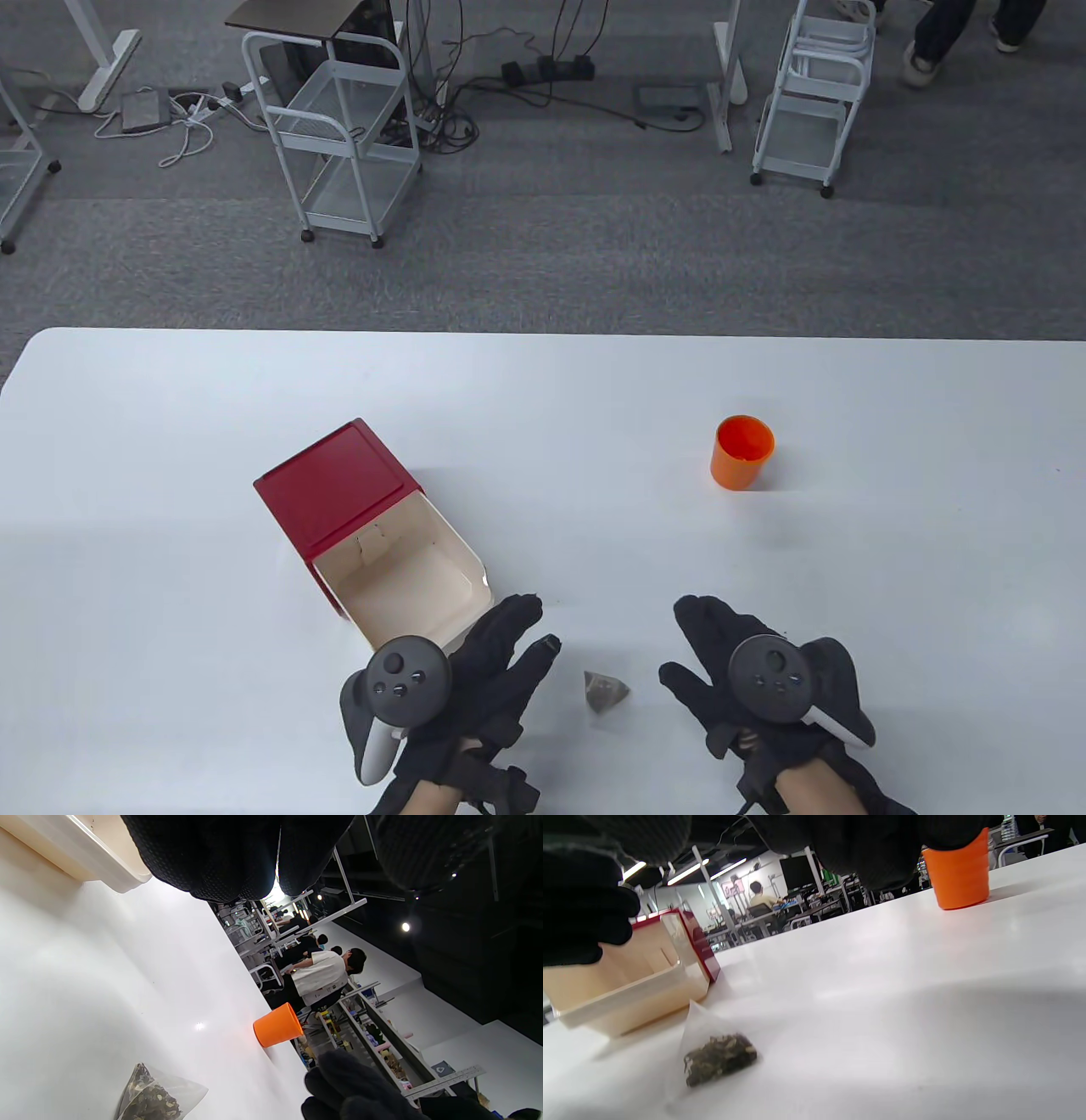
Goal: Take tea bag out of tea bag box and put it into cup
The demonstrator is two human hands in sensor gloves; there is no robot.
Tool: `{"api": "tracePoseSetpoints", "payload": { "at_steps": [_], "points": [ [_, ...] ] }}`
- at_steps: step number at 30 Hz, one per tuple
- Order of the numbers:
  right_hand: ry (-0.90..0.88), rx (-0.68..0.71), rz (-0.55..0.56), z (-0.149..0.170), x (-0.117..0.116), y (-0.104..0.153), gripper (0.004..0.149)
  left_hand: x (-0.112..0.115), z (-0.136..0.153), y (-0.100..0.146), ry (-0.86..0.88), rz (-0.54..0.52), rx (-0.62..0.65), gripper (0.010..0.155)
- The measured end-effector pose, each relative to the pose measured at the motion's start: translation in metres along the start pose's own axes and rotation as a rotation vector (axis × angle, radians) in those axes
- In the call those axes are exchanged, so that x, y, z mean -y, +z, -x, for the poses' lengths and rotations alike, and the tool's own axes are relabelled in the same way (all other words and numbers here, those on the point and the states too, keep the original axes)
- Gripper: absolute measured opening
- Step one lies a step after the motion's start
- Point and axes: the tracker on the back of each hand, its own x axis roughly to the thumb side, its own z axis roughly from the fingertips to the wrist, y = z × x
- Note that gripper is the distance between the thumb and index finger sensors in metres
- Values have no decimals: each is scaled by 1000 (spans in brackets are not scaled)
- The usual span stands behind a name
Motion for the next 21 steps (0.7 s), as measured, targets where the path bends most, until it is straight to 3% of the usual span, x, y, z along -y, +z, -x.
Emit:
{"api": "tracePoseSetpoints", "payload": {
  "at_steps": [11, 21],
  "points": [
    [197, 94, -158, -36, -41, -24, 73, -4, 1, 0, 23, -15, 1, 70],
    [323, 123, -257, -46, -69, -40, 71, -5, 0, 0, 18, -22, 7, 70]
  ]
}}
